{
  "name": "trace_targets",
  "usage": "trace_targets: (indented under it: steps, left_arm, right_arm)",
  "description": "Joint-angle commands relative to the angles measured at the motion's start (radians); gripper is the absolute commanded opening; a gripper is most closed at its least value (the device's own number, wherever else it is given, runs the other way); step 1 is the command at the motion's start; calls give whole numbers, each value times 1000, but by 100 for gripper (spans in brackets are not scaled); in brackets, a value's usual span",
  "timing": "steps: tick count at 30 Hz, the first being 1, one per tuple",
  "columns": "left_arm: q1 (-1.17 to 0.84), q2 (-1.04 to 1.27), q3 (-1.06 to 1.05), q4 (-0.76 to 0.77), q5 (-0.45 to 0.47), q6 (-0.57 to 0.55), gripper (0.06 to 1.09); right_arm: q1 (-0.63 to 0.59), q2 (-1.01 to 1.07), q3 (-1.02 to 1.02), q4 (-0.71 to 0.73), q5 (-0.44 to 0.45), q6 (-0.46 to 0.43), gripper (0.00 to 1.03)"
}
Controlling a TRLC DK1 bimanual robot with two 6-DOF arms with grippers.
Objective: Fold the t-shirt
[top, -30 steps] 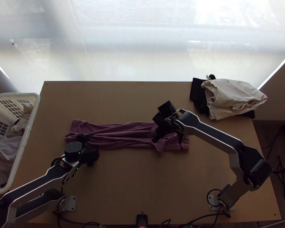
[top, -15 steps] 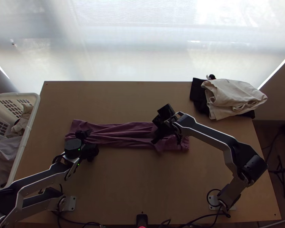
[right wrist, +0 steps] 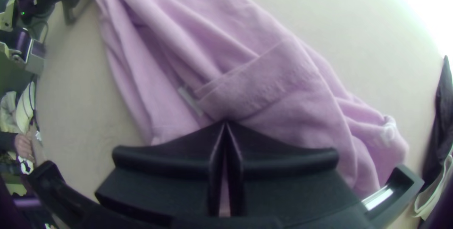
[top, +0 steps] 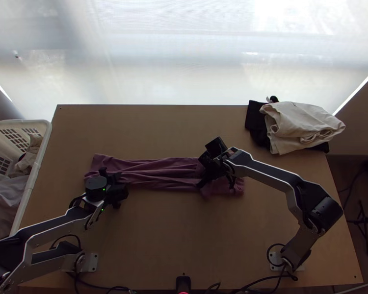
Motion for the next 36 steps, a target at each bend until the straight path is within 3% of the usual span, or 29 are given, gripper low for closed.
trace_targets:
  steps: [1, 6, 11, 13, 26, 36]
  left_arm:
    - [-5, -7, 14, 8, 13, -22, 29]
    - [-5, -79, 21, -18, 11, -31, 17]
    - [1, -224, 176, -401, 64, -72, 14]
    - [1, -243, 229, -489, 77, -72, 14]
    - [-32, -191, 352, -552, 113, 175, 12]
    - [-161, -105, 439, -533, 111, 351, 11]
  right_arm:
    - [-1, 5, -9, 4, -21, 4, 3]
    - [1, -1, -7, 1, -37, 10, 3]
    - [3, -18, 8, -22, -57, 10, 3]
    - [3, -21, 9, -23, -57, 10, 3]
    - [-33, -52, 22, -57, -98, 4, 3]
    - [-194, -165, 11, -128, -138, -21, 3]
